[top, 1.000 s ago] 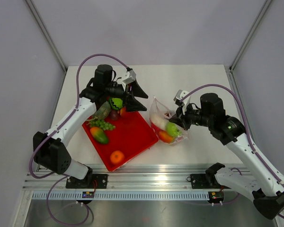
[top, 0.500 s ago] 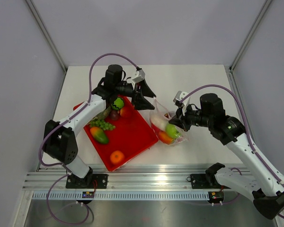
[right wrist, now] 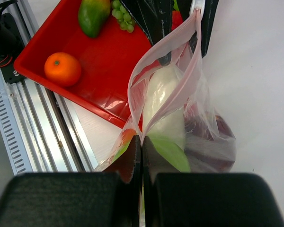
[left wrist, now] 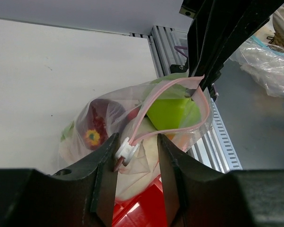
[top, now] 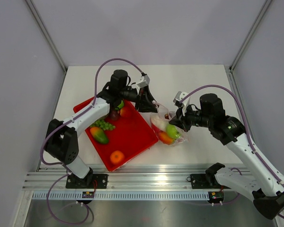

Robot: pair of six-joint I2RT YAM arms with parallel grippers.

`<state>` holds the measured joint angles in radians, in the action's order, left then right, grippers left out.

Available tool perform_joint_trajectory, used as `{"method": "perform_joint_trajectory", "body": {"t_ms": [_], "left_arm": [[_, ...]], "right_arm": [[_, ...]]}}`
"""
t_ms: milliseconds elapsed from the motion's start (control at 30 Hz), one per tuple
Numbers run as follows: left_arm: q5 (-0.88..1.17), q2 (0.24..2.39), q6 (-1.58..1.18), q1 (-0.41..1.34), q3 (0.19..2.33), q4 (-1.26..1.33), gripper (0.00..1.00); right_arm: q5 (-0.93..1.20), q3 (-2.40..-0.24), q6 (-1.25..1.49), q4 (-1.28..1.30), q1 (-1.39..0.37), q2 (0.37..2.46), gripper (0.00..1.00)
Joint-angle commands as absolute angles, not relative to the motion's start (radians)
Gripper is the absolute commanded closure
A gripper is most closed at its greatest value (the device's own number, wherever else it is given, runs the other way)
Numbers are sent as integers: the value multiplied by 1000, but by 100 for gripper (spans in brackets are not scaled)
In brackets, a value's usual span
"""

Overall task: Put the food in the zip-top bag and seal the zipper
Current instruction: Zip the zipper food storage bag at the center of the board.

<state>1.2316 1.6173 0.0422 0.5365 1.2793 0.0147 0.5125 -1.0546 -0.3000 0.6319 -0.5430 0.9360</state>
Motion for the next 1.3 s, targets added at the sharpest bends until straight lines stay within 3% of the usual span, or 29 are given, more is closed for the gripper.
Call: {"method": "perform_joint_trajectory", "body": {"t_ms": [0,200,267,367,467,600,667,867,1033,1267], "left_arm": [[1223,1557,32,541,1258,78,60],[1215,1529,6,540,1227,115,62],[1219,1540,6,540,1235,103,84],[1230,1554,14,538,1265,51,100],[1226,1552,8,537,1267,37,100],[1213,1526,6,538,1252,41,100],[1207,1509,5,538,1246,43,100],[1200,1483,-28,538,1238,64,100],[1190,1468,-31,538,1236,60,100],[1175,1460,-17,540,1241,29,100]], "right_arm": [[494,-1098,-310,607,-540,924,100],[463,-1091,-308,615,-540,900,100],[460,-1088,-302,618,-540,894,100],[454,-1092,-298,621,-538,891,100],[443,-1118,-295,637,-540,897,100],[445,-1186,-278,669,-540,917,61],[462,-1257,-265,679,-538,954,55],[540,-1408,-229,660,-541,1084,57],[483,-1457,-160,638,-545,1198,58],[358,-1427,-152,600,-644,1224,45]]}}
